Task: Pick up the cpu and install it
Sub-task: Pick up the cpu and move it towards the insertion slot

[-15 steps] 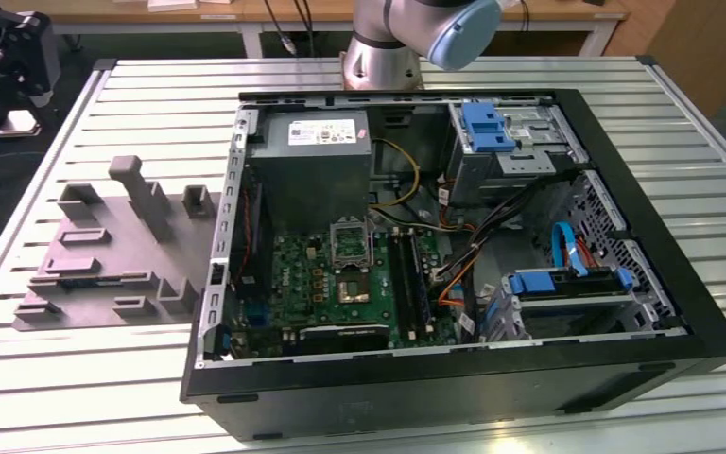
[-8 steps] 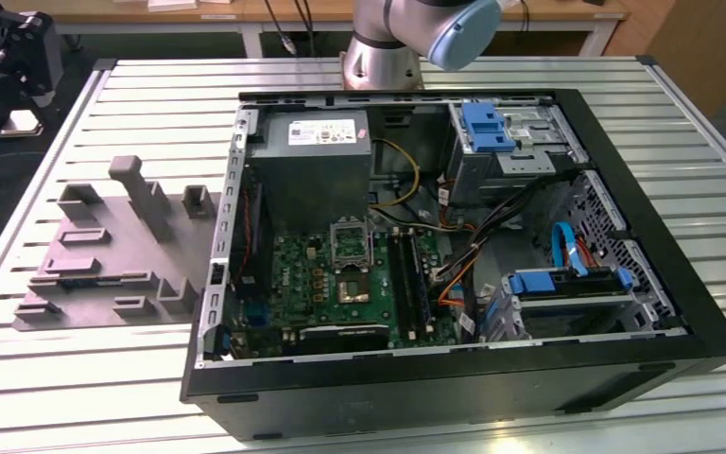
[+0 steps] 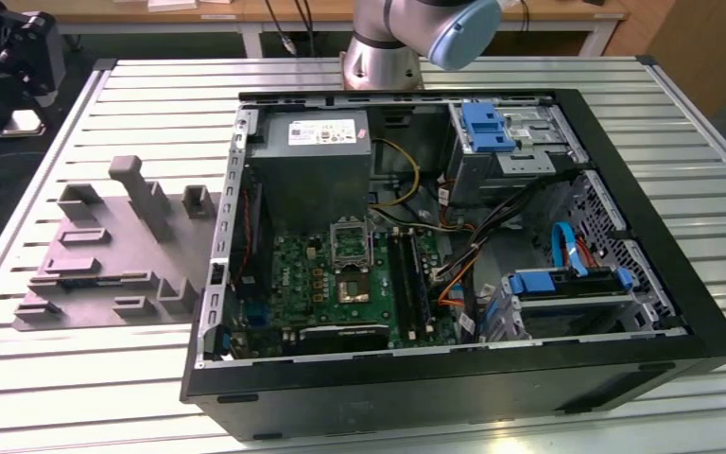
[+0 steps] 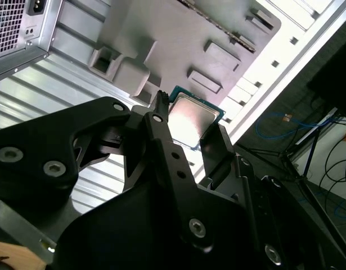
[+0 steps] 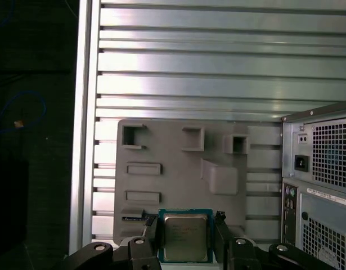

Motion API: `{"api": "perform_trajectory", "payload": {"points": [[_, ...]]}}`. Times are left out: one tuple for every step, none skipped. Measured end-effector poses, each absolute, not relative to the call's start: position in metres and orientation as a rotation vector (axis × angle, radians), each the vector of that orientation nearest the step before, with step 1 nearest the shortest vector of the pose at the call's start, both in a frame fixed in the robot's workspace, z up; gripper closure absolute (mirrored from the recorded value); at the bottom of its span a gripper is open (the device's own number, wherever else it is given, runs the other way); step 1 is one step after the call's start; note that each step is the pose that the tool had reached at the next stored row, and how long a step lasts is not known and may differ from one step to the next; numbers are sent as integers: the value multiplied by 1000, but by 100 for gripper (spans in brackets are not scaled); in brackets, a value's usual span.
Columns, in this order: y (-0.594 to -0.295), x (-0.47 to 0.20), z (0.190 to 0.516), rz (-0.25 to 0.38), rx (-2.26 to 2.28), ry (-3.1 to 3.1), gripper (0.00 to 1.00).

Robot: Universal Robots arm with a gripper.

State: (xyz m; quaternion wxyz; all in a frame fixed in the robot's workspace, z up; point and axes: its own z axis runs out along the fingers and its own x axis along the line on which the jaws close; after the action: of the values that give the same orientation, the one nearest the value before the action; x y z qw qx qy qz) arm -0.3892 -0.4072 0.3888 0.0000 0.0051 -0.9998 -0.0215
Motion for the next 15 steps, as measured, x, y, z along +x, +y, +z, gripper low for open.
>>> {"api": "perform_trajectory", "payload": {"points": [[-407,-389,389,-68,16,-3141,53],[-407,-389,389,-68,16,-3141,53],[-407,-389,389,-68,16,-3141,53],[-407,-388,389,-68,16,-3141,53],[-407,-388,389,-68,16,-3141,53],[-407,-388,389,-68,16,-3141,53],[-407,-388,389,-68,16,-3141,53],[-407,-387,389,-68,16,-3141,53],[-407,-387,389,-68,16,-3141,53],[-407,-387,389,-68,16,-3141,53],[-407,-386,389,-68,16,-3141,53],[-407,-386,389,-68,16,-3141,53],[-407,-386,389,-68,16,-3141,53],[-407,-386,389,-68,16,-3141,53],[-407,-385,389,-68,16,-3141,53]]}}
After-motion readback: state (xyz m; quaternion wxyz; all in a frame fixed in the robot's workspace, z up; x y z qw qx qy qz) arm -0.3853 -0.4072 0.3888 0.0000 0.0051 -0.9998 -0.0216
